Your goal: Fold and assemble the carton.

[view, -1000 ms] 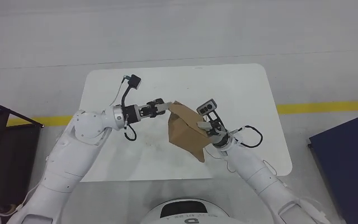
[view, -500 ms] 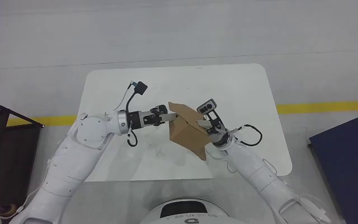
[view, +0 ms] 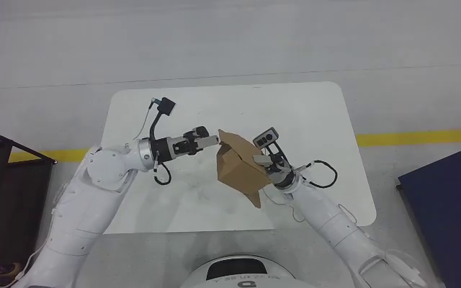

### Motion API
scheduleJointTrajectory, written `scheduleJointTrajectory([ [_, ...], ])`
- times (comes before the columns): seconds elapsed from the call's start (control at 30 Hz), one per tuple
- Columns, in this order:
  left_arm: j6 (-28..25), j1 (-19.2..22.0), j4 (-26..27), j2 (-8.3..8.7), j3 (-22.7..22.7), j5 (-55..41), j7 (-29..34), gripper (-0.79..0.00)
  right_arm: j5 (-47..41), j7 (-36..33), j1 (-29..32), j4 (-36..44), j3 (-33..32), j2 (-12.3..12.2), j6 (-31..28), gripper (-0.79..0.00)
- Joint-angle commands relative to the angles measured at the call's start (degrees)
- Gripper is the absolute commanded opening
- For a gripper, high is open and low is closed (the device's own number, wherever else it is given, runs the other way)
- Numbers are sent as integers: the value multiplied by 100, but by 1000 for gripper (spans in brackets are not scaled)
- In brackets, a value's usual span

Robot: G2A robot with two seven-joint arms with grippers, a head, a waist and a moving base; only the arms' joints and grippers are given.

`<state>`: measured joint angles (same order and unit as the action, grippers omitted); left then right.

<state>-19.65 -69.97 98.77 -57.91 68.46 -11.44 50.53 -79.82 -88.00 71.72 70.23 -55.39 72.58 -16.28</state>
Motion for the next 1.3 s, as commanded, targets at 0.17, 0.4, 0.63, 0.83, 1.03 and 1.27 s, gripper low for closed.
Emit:
scheduleJointTrajectory([
  [0.17,-216,-207,267,44,253,-66,18,0,47,0,-22,-16,21,16,0,-785],
  [0.4,-1138,-396,515,72,418,-46,86,0,68,0,-24,-25,5,25,0,-785],
  [0.63,-1430,-140,603,60,214,305,321,0,72,0,-30,-36,28,16,0,-785],
  [0.83,-1372,10,730,27,25,659,135,0,82,0,-61,-52,70,0,0,-785],
  [1.03,-1433,132,831,11,-54,713,32,0,50,0,-128,-100,147,-12,0,-785],
  [1.27,-1578,62,934,41,22,373,123,0,-8,0,-181,-152,195,-19,0,-785],
])
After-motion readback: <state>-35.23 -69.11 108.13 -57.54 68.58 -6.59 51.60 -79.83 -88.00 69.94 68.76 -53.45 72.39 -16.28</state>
